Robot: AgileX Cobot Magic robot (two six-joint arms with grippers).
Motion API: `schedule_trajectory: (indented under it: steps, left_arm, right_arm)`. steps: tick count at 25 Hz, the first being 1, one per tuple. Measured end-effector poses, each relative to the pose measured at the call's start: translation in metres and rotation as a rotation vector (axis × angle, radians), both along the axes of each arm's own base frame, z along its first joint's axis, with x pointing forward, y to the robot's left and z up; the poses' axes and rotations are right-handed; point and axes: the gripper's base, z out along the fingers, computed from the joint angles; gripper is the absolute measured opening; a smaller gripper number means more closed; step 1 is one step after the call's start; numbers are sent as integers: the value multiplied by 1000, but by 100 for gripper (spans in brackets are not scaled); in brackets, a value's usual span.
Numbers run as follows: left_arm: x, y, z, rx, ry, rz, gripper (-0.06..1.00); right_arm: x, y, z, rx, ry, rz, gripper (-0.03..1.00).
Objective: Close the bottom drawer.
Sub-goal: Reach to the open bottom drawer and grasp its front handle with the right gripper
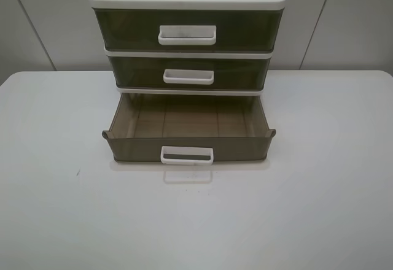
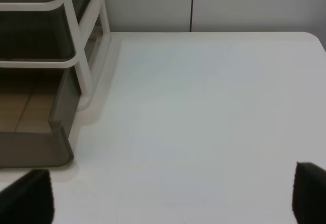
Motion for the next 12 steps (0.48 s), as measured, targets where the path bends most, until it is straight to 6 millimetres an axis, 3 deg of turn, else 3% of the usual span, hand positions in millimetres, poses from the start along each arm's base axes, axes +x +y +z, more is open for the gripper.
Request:
schedule_trajectory:
  steps: [12]
  left_arm:
    - [0,0,0,0,0,0,72]
  right_arm:
    - [0,0,0,0,0,0,82]
